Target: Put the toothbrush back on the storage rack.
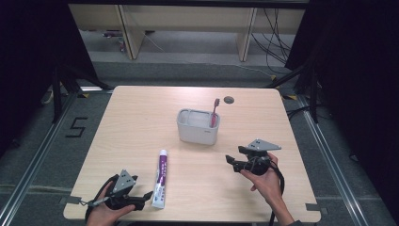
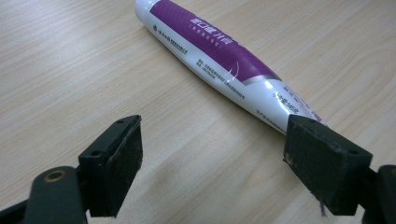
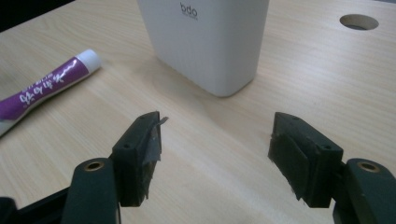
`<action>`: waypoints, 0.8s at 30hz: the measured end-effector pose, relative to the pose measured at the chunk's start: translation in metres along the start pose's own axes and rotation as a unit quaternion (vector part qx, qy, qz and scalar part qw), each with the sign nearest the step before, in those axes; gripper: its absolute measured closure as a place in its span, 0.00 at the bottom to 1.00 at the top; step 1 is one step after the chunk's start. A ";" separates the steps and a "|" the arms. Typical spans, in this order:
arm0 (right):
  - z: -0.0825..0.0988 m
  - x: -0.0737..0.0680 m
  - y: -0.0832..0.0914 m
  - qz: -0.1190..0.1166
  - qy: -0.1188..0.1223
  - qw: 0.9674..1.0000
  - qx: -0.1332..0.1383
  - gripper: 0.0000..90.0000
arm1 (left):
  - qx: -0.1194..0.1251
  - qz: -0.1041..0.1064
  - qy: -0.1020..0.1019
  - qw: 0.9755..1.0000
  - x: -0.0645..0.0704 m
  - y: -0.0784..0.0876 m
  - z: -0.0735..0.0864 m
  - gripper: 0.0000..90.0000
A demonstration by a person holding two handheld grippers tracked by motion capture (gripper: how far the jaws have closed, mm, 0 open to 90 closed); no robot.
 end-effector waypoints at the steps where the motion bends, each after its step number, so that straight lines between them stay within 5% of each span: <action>1: 0.002 0.001 0.000 -0.004 0.009 1.000 -0.001 0.39 | 0.000 0.000 -0.001 1.000 0.000 0.000 0.000 0.21; 3: 0.006 0.000 0.002 0.000 -0.005 1.000 -0.002 0.39 | 0.002 -0.001 0.001 1.000 0.000 0.000 0.000 0.21; 13: 0.021 0.000 0.012 -0.003 0.015 1.000 -0.015 0.38 | 0.000 -0.001 0.000 1.000 -0.001 -0.001 0.000 0.21; 22: 0.033 -0.002 0.020 0.004 0.004 1.000 -0.024 0.35 | -0.009 -0.010 -0.008 1.000 -0.005 0.001 0.001 0.21; 24: 0.036 -0.004 0.021 0.005 0.002 1.000 -0.027 0.35 | -0.002 -0.008 0.003 1.000 -0.003 0.001 0.001 0.21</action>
Point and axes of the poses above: each handheld gripper's, and its own axes: y roughly backward along the jaws, z roughly out of its underside, x roughly to its right, the point moved 3 cm from there along -y, roughly forward along the jaws, and after that the axes turned 1 degree about -z, right-handed, at the moved point
